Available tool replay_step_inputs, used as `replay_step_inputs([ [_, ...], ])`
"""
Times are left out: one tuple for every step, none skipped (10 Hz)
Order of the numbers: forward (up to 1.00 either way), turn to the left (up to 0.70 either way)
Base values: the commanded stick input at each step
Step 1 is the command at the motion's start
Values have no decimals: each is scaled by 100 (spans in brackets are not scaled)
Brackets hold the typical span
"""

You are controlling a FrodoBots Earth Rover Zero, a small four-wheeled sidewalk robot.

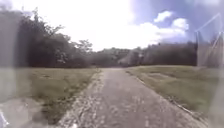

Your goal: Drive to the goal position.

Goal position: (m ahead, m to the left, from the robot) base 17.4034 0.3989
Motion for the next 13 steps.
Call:
replay_step_inputs([
  [100, 0],
  [100, 0],
  [100, 0],
  [100, 0],
  [100, 0],
  [100, 0],
  [100, 38],
  [100, 35],
  [100, 1],
  [100, 4],
  [100, 0],
  [100, 0],
  [100, 0],
])
